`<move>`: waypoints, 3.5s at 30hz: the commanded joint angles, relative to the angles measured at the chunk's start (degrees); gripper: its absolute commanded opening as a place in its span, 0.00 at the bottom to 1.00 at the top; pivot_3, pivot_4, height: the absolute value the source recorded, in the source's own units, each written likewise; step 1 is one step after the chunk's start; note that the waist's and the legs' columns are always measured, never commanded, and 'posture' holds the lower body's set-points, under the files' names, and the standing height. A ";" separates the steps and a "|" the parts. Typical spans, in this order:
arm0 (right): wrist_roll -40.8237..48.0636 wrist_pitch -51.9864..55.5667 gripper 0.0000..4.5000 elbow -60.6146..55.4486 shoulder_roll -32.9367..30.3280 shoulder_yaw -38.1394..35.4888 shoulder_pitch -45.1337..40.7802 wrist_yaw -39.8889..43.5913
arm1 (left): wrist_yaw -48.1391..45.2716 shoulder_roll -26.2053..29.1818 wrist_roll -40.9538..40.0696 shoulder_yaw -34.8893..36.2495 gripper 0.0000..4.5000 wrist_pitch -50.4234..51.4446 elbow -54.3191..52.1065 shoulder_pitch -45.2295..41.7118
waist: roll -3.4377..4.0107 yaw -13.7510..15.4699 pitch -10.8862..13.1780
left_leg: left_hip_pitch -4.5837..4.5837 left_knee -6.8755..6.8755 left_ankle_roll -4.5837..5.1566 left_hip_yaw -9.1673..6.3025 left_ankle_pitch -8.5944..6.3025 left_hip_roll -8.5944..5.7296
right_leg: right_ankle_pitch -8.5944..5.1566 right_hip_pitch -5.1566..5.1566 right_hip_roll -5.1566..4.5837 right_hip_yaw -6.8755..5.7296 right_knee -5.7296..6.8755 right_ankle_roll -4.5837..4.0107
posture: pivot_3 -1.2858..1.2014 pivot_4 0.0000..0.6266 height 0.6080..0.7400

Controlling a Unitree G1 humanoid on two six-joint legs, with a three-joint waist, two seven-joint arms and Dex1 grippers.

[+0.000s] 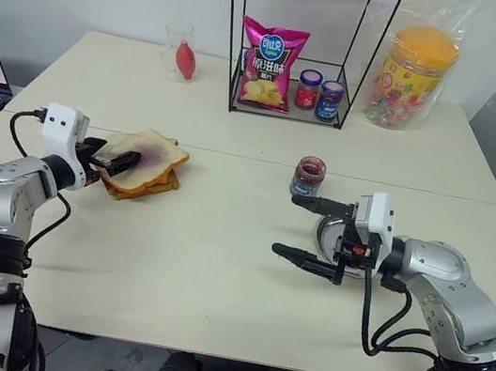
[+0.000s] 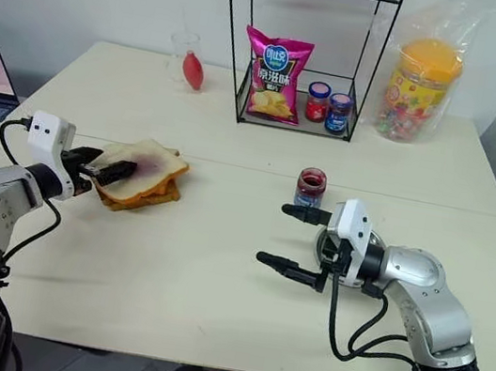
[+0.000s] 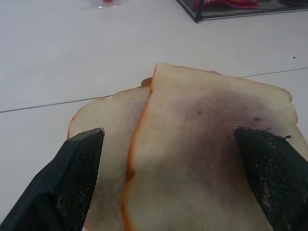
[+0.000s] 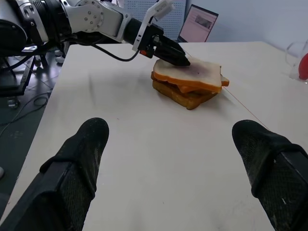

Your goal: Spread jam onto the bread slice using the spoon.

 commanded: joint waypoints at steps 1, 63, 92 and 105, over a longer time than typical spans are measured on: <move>0.85 0.63 1.00 -2.24 -0.43 -0.90 -1.44 -0.66 | 0.29 0.20 0.47 -0.37 1.00 2.07 -0.35 -1.13 | 0.00 0.00 0.00 | 0.00 0.00 0.00 0.01 0.00 0.00 | 0.00 -0.01 0.00 0.01 0.00 0.00 | 0.52 0.24 1.00; -0.48 -1.28 1.00 -4.27 -11.39 -2.25 6.35 3.97 | 17.55 -28.77 -14.79 -7.40 0.00 17.75 -42.85 26.55 | 0.00 0.49 0.00 | 0.13 0.07 0.00 0.12 0.00 -0.08 | -0.14 0.17 -0.02 0.19 -0.07 0.26 | 0.52 0.24 1.00; -1.22 -2.42 1.00 -4.71 -11.61 -1.32 7.41 5.42 | 27.14 -27.70 -16.74 -3.98 0.84 21.66 -57.59 36.98 | 0.00 0.45 0.00 | 0.15 0.06 0.00 0.11 0.00 -0.07 | -0.17 0.19 -0.02 0.23 -0.11 0.29 | 0.52 0.24 1.00; -2.38 -5.03 1.00 -2.54 -8.35 -3.73 6.27 2.45 | 12.33 -10.02 4.78 -6.26 0.99 -13.43 -54.62 34.23 | 0.04 0.74 0.03 | 0.15 0.02 -0.01 0.18 0.00 -0.06 | -0.24 0.17 -0.03 0.23 -0.15 0.16 | 0.52 0.24 1.00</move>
